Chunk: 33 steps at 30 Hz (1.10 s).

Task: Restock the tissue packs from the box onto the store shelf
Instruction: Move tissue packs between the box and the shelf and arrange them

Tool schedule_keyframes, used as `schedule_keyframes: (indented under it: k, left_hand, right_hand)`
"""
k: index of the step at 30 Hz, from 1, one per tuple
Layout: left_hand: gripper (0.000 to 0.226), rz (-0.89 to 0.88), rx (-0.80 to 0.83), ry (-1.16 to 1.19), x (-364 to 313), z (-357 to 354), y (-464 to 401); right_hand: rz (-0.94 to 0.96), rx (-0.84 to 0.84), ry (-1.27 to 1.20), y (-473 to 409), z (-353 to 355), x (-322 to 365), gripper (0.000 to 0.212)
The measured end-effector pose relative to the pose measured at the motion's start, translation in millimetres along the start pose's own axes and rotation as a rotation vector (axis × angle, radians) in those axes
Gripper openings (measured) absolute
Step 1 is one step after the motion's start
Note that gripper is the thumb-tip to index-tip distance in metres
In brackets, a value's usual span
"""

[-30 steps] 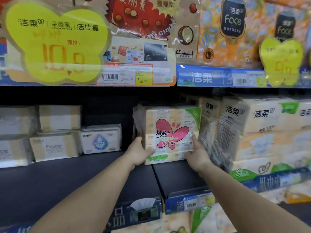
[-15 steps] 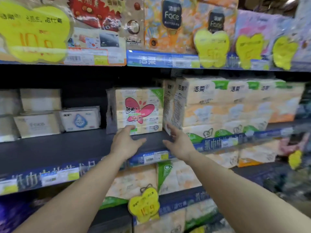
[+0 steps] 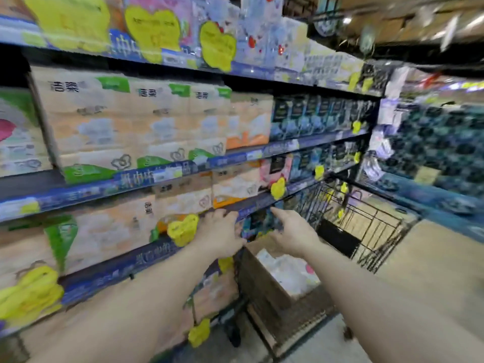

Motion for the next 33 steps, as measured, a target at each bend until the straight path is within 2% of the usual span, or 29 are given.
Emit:
schedule_keyframes:
  k: [7,16,25,29,33]
  left_hand:
    - [0.077,-0.134,0.185,0.084,-95,-92,-86]
    - [0.078,-0.099,0.381,0.22,-116,-199,-230]
    - [0.078,0.077,0.466,0.381,-98,-288,-304]
    - [0.085,0.169,0.462,0.401,-94,-332,-322]
    - [0.086,0.298,0.519,0.375,-101,-387,-331]
  right_hand:
    - [-0.258,-0.034,0.069,-11,23,-161,0.066]
    - [-0.417,0.054,0.073,-124,-10,-270,0.067]
    - [-0.502,0.28,0.034,-210,-107,-356,0.073]
    - [-0.478,0.412,0.077,-242,-160,-405,0.072]
    - [-0.365,0.559,0.083,-272,-206,-455,0.077]
Point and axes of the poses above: each hand's wrist, its own y-axis away from the middle knuckle, its own z-axis out of the back of the hand, x = y × z, the point moved 8 cm from there along -y, towards the middle knuckle, and after that the axes turned 2 degrees about -x, right-handed, at the moved point
